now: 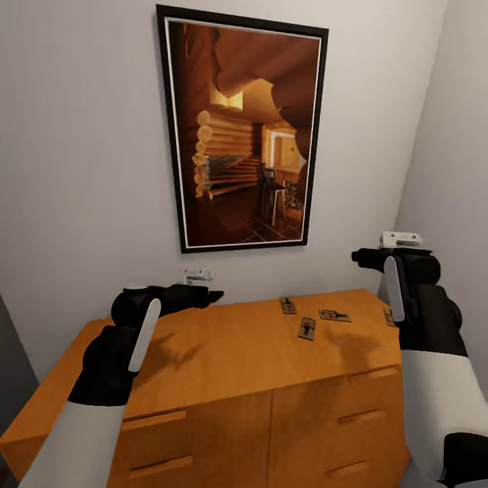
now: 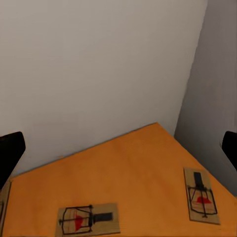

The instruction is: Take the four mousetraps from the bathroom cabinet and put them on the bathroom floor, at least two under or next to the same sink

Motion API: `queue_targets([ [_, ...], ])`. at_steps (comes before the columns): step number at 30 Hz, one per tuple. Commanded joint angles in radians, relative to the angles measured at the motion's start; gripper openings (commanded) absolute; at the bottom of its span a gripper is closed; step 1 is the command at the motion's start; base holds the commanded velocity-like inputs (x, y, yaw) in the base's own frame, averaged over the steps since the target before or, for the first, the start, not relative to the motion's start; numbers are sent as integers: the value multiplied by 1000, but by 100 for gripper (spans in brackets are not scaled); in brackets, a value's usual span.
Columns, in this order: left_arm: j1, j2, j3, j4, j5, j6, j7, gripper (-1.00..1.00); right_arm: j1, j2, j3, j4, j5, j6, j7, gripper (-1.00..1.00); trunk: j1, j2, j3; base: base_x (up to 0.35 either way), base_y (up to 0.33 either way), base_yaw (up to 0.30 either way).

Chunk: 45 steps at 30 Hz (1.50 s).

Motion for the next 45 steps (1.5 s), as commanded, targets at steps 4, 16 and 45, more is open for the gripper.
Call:
queue_targets([
  [4,-1,-3,0,0,9,6,4,100,-1,0,7,2,-1,4,-3,100,1,-1,-1,246,0,0],
  [16,0,-11,-1,15,11,6,4,100,-1,-3,46,4,-2,4,-2,100,1,-1,-1,63,0,0],
  [45,1,-10,-1,41,9,6,5,100,-1,0,56,13,-6,4,2,100,1,-1,-1,3,0,0],
])
